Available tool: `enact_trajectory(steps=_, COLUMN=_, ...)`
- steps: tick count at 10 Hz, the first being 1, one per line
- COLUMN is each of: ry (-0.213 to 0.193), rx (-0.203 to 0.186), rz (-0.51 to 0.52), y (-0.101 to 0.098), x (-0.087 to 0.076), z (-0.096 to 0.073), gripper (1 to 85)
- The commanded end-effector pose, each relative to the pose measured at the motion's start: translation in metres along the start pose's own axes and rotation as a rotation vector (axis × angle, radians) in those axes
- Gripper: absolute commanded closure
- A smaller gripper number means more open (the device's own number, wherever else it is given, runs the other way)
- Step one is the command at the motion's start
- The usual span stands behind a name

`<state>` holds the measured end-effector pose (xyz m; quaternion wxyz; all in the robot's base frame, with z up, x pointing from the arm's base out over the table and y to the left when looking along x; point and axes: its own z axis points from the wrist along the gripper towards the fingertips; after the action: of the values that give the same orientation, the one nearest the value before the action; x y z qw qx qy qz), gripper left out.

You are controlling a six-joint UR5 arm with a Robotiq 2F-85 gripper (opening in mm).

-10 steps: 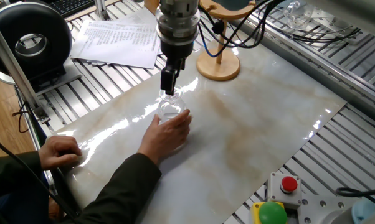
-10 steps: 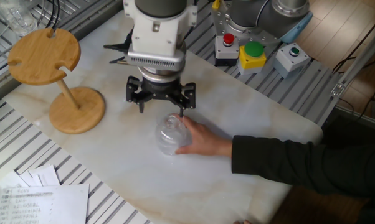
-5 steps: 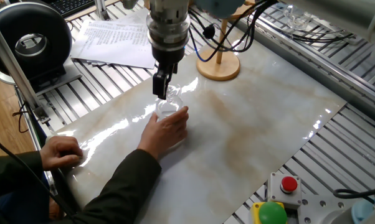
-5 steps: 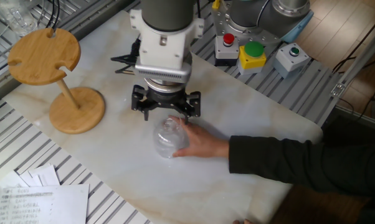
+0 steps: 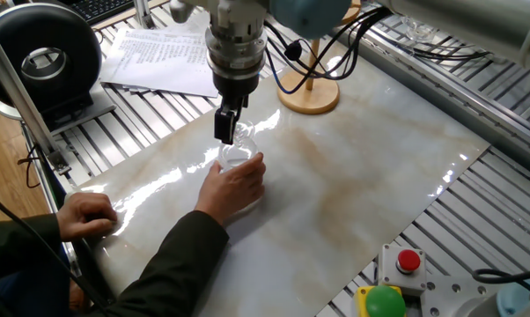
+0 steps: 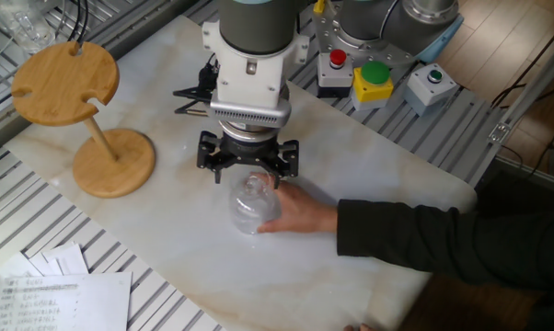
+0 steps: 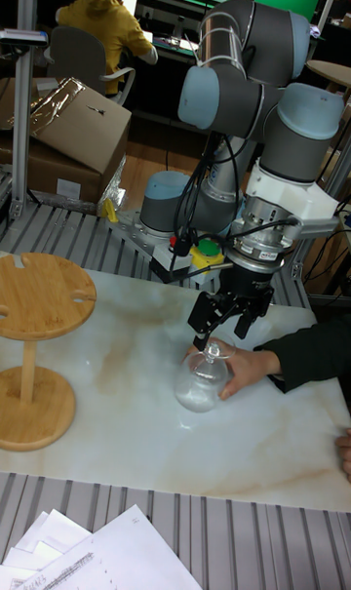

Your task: Put the glass cup onto the shelf

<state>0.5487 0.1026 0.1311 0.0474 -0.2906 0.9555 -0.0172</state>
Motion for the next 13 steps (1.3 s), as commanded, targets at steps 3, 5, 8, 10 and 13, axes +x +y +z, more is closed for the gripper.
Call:
enact_trajectory(steps=3, ry=-0.027, rx=-0.002, rz=-0.005, y=0.000, x=-0.006, z=0.009, gripper=0.7)
enact_trajectory(steps=5, ry=-0.020, rx=0.003, rz=-0.010, y=-0.002, x=-0.003, z=0.010, gripper=0.7)
enact_trajectory(steps=8, ry=-0.019, rx=-0.017, rz=-0.001, y=0.003, x=-0.001, z=0.011, gripper=0.7)
enact_trajectory(steps=10, ry=-0.021, rx=-0.043, rz=0.024, y=0.010, x=-0.004, z=0.009, gripper=6.3)
enact_trajectory(steps=13, ry=-0.003, rx=-0.069, rz=0.054, y=0.016, x=-0.005, z=0.003, gripper=12.3)
